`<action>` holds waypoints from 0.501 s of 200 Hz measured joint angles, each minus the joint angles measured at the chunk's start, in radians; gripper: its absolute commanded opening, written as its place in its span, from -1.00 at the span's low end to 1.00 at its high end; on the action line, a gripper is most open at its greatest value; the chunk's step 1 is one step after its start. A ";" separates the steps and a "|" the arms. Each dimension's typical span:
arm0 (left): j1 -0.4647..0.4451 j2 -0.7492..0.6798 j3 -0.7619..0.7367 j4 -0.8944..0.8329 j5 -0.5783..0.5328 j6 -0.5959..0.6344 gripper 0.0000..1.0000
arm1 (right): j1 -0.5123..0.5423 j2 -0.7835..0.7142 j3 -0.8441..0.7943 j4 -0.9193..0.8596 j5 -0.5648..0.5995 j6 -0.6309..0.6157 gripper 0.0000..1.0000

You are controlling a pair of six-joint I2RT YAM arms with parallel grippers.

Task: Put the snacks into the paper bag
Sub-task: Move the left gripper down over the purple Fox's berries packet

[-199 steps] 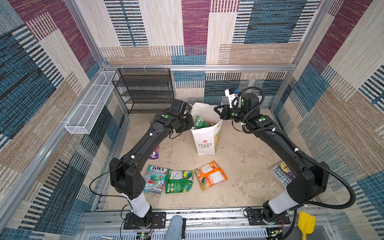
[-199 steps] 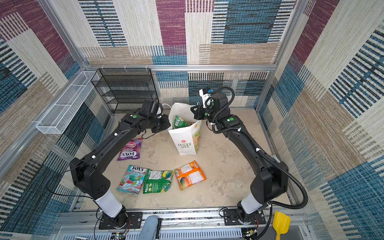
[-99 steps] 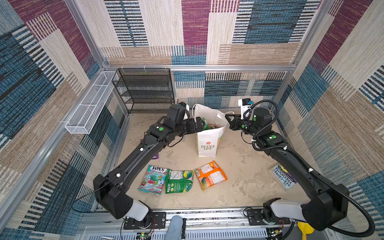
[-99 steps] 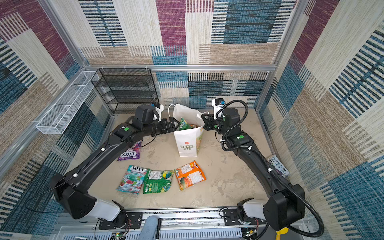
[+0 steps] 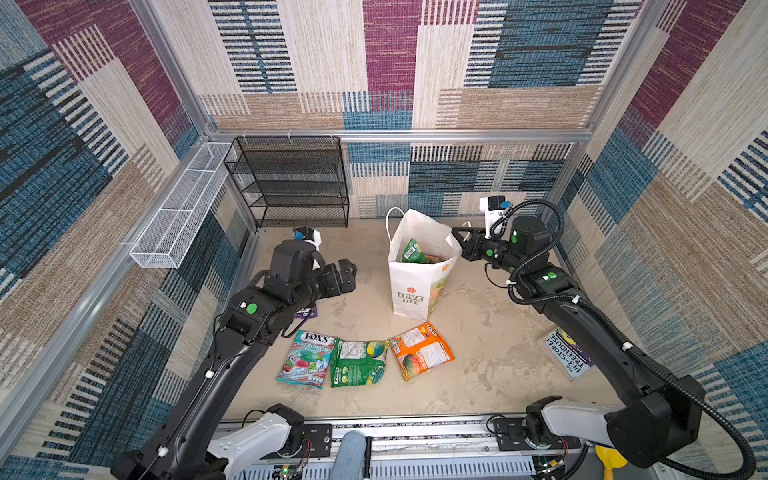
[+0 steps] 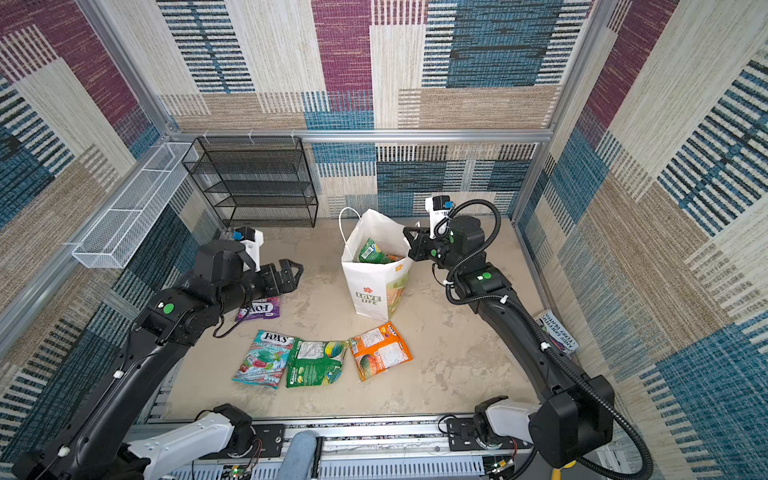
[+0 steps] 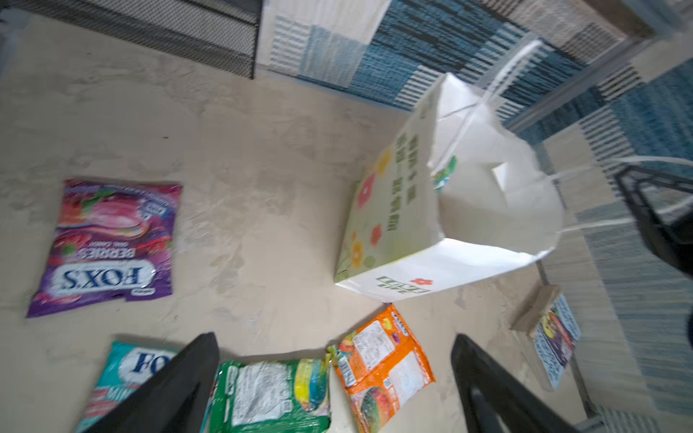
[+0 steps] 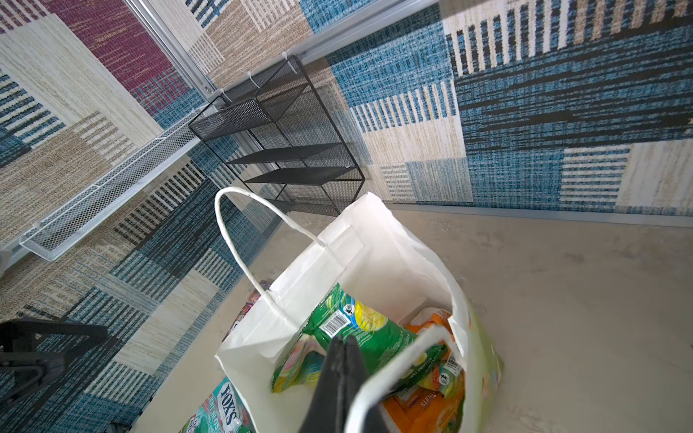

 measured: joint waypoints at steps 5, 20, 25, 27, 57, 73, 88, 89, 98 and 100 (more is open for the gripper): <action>0.043 -0.006 -0.018 -0.017 0.004 -0.006 0.99 | 0.000 0.000 -0.002 0.000 0.000 0.000 -1.00; 0.154 -0.003 -0.069 -0.050 0.018 -0.031 0.99 | 0.000 0.001 -0.008 0.003 -0.005 0.000 -1.00; 0.190 0.001 -0.090 -0.055 0.031 -0.039 0.99 | 0.000 0.002 -0.012 0.008 -0.008 0.000 -1.00; 0.204 0.002 -0.100 -0.055 0.037 -0.043 0.99 | 0.000 0.003 -0.013 0.009 -0.009 0.000 -1.00; 0.375 0.028 -0.274 -0.010 0.169 -0.134 0.93 | 0.000 0.029 -0.020 0.016 -0.017 0.000 -1.00; 0.462 0.058 -0.376 0.071 0.248 -0.199 0.83 | 0.000 0.034 -0.020 0.016 -0.019 0.000 -1.00; 0.531 0.099 -0.466 0.171 0.316 -0.260 0.76 | 0.000 0.034 -0.022 0.025 -0.023 0.000 -1.00; 0.536 0.104 -0.473 0.180 0.322 -0.266 0.76 | 0.000 0.034 -0.023 0.026 -0.023 0.000 -1.00; 0.566 0.132 -0.515 0.240 0.350 -0.298 0.70 | 0.000 0.034 -0.025 0.032 -0.026 0.001 -1.00; 0.571 0.139 -0.523 0.255 0.356 -0.307 0.69 | 0.000 0.034 -0.026 0.033 -0.026 0.001 -1.00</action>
